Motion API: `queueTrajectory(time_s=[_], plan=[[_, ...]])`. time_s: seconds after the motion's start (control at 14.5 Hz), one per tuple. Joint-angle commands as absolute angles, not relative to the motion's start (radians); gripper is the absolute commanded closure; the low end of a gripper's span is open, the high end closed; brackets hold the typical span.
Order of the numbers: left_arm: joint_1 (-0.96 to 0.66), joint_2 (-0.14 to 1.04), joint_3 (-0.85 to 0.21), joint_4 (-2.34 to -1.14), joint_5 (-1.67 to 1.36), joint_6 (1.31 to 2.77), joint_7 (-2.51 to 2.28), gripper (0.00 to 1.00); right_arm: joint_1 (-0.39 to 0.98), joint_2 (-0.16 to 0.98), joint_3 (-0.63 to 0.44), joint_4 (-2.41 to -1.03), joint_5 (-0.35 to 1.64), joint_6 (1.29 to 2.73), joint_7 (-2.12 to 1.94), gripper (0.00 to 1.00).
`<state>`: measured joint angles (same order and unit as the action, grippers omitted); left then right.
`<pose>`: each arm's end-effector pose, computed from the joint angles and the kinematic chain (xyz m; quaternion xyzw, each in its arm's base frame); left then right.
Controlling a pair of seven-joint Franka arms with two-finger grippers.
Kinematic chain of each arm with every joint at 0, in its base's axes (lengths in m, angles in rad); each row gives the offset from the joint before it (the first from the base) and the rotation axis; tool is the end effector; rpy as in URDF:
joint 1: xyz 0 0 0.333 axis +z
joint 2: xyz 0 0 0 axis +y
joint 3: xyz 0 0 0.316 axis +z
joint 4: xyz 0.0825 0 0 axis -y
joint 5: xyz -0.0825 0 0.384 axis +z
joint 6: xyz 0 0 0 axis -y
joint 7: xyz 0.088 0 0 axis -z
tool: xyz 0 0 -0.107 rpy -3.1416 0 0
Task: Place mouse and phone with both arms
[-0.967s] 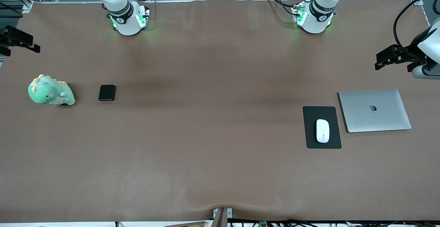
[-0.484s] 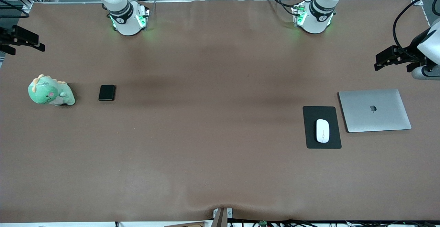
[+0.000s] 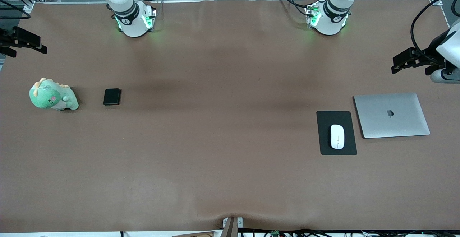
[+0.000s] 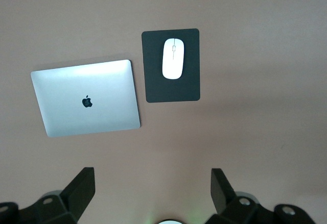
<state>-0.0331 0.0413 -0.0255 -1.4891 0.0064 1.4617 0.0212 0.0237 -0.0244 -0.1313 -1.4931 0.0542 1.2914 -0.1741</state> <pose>0.5554 -0.0315 0.6305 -0.9986 0.0396 0.0343 0.0033 0.5138 -0.0496 0.6514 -0.9949 -0.0384 0.0838 0.0403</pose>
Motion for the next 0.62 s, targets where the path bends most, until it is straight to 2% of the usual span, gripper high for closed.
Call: queueTrajectory(time_s=[0.0,0.55], plan=[[-0.025,0.043,-0.031,-1.473,-0.009,1.447,0.009,0.0,0.028,-0.049,-0.132,-1.519,0.035,1.293,-0.175,0.0],[-0.026,0.043,-0.031,-1.471,-0.011,1.447,0.009,0.0,0.029,-0.048,-0.132,-1.517,0.035,1.276,-0.175,0.0]])
